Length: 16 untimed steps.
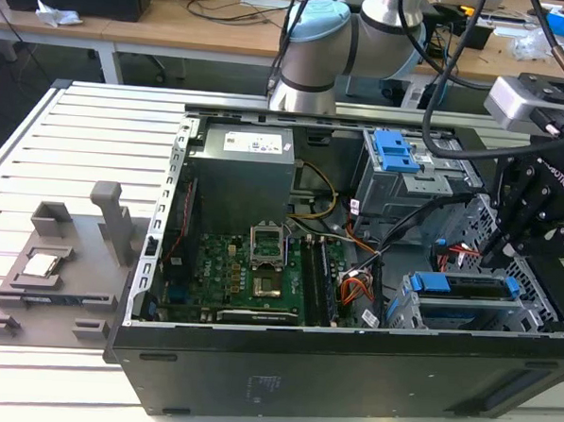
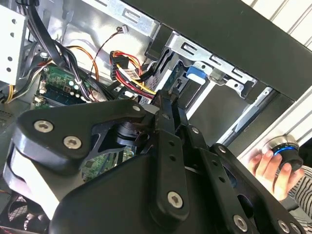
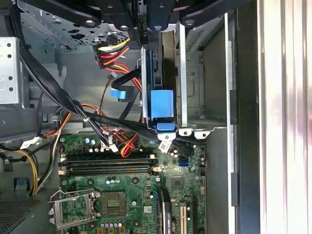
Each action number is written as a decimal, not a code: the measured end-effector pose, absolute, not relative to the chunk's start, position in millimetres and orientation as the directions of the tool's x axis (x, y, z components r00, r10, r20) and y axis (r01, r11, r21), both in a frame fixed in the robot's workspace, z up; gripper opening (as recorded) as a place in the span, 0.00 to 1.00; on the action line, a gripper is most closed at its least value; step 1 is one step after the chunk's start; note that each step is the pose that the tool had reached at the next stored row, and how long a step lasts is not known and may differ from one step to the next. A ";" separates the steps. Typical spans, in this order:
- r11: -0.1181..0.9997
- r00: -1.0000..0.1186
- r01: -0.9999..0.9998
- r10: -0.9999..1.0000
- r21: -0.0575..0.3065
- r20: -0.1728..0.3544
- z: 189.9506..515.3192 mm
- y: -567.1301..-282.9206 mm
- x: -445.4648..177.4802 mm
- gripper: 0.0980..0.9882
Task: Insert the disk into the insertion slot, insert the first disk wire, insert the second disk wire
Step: 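Insert the first disk wire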
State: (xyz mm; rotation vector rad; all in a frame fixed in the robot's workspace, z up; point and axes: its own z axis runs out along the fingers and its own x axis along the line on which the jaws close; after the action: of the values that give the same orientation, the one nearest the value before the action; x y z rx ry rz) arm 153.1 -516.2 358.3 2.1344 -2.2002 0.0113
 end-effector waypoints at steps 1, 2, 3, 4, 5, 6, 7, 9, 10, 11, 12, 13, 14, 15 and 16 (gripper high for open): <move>0.032 -0.029 -0.998 -0.998 0.048 0.060 358.4 -517.5 153.1 0.08; 0.032 -0.029 -0.998 -0.998 0.048 0.059 358.4 -522.2 152.9 0.08; 0.032 -0.029 -0.998 -0.998 0.048 0.059 358.3 -525.2 152.8 0.08; 0.032 -0.029 -0.998 -0.998 0.048 0.058 358.3 -527.1 152.8 0.08; 0.032 -0.029 -0.998 -0.998 0.048 0.058 358.3 -529.2 152.7 0.08; 0.032 -0.029 -0.998 -0.998 0.048 0.057 358.3 -533.9 152.6 0.08; 0.032 -0.029 -0.998 -0.998 0.048 0.057 358.3 -536.1 152.6 0.08; 0.032 -0.029 -0.998 -0.998 0.048 0.057 358.3 -539.5 152.6 0.08; 0.032 -0.029 -0.998 -0.998 0.048 0.057 358.2 -544.2 152.6 0.08; 0.032 -0.029 -0.998 -0.998 0.048 0.057 358.3 -546.6 152.6 0.08; 0.032 -0.029 -0.998 -0.998 0.048 0.057 358.2 -547.9 152.6 0.08; 0.032 -0.029 -0.998 -0.998 0.048 0.057 358.2 -550.5 152.6 0.08; 0.032 -0.029 -0.998 -0.998 0.048 0.057 358.2 -551.8 152.6 0.08; 0.032 -0.029 -0.998 -0.998 0.048 0.057 358.1 -552.8 152.6 0.08; 0.032 -0.029 -0.998 -0.998 0.048 0.057 358.1 -554.7 152.6 0.08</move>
State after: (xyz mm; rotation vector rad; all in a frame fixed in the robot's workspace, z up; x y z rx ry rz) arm 152.6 -554.7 358.1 2.1360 -2.2017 0.0080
